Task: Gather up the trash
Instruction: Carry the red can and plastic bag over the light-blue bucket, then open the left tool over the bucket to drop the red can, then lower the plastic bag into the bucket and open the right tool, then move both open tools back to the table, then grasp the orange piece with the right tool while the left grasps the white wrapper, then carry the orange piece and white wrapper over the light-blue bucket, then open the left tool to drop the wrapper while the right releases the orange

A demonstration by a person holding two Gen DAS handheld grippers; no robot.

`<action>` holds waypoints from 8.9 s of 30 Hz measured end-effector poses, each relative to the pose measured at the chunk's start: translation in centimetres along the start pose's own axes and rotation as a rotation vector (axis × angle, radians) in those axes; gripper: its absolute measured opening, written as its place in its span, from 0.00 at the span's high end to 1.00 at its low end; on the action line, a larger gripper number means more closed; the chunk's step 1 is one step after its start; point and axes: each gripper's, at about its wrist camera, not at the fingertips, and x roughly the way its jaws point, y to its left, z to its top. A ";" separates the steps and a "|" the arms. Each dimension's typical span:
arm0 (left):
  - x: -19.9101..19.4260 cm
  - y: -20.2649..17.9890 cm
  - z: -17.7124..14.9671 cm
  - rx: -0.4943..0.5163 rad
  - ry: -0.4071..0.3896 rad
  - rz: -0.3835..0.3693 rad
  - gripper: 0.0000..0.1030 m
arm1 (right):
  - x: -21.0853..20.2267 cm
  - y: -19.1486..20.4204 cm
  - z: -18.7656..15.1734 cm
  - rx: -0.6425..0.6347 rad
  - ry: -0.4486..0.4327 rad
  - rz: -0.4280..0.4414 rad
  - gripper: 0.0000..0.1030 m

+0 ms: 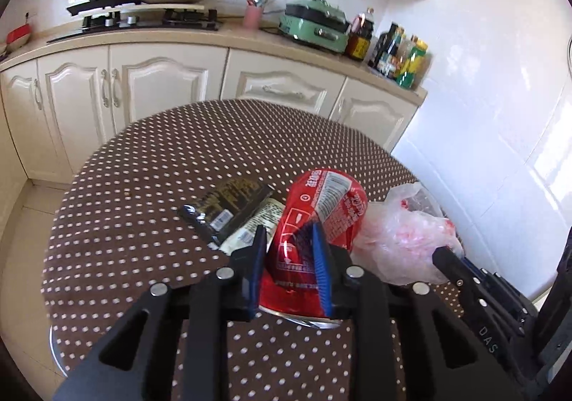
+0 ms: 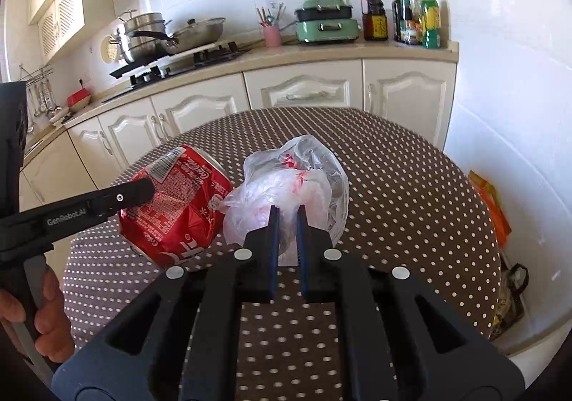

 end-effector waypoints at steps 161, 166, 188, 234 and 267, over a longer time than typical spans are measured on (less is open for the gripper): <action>2.9 4.2 -1.7 0.055 0.144 0.187 0.32 | 8.9 4.8 0.2 -0.190 0.296 0.139 0.61; 6.1 1.2 -1.2 0.137 0.175 0.172 0.32 | 7.5 1.8 0.8 -0.116 0.241 0.129 0.60; 3.3 2.5 -0.6 0.051 0.108 0.050 0.91 | 4.3 2.7 1.3 -0.086 0.178 0.189 0.61; -8.6 47.6 -25.9 -0.658 0.131 0.492 0.89 | 14.8 48.7 -24.9 -0.532 0.495 0.492 0.61; -11.0 48.7 -26.5 -0.671 0.088 0.543 0.59 | 16.3 49.7 -25.4 -0.503 0.457 0.468 0.60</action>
